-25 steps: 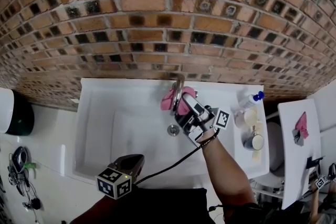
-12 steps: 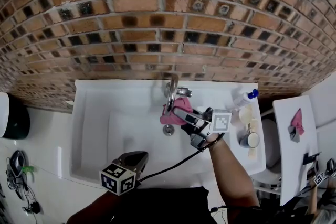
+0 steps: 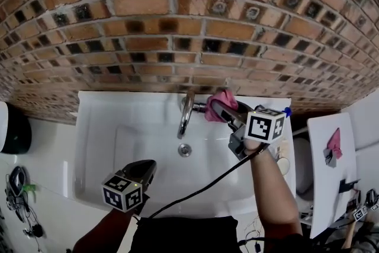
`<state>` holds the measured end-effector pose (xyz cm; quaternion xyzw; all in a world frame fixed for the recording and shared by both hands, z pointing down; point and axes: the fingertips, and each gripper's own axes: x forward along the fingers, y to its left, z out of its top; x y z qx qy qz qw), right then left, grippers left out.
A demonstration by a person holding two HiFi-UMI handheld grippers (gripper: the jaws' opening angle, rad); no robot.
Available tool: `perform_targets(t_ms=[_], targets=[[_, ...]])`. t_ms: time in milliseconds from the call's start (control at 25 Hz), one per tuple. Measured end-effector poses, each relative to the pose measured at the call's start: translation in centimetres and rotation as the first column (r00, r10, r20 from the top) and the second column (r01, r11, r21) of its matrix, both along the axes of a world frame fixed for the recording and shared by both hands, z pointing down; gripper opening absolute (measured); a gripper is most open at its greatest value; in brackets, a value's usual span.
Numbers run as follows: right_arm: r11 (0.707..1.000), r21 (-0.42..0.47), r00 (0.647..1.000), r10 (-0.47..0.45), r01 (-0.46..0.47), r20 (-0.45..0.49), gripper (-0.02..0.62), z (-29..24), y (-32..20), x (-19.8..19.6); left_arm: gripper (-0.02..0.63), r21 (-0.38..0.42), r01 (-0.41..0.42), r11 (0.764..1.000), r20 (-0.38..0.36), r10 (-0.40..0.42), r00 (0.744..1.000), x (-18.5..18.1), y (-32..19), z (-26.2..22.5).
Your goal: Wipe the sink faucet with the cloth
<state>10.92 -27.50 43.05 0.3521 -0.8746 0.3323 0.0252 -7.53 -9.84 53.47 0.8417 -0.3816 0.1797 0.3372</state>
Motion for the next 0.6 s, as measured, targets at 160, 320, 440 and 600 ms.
perform_targets(t_ms=[160,320,440,600], targets=[[0.990,-0.117,0.996,-0.068,0.075,0.066,0.133,1.9,-3.7,-1.5,0.005,-0.023,0.043,0.999,-0.006,-0.043,0.999,0.4,0.2,0.6],[0.963,-0.210,0.984,-0.151,0.168,0.092,0.133,4.6,-5.9,-3.4,0.005,-0.045,0.096,0.994,-0.016,-0.097,0.995,0.9,0.5,1.1],[0.946,-0.246,0.976,-0.190,0.211,0.106,0.133,5.6,-6.5,-4.7,0.005,-0.050,0.127,0.991,-0.023,-0.128,0.991,1.2,0.4,1.2],[0.928,-0.295,0.973,-0.210,0.228,0.092,0.133,6.6,-7.1,-5.1,0.005,-0.058,0.157,0.986,-0.035,-0.159,0.987,1.4,0.4,1.6]])
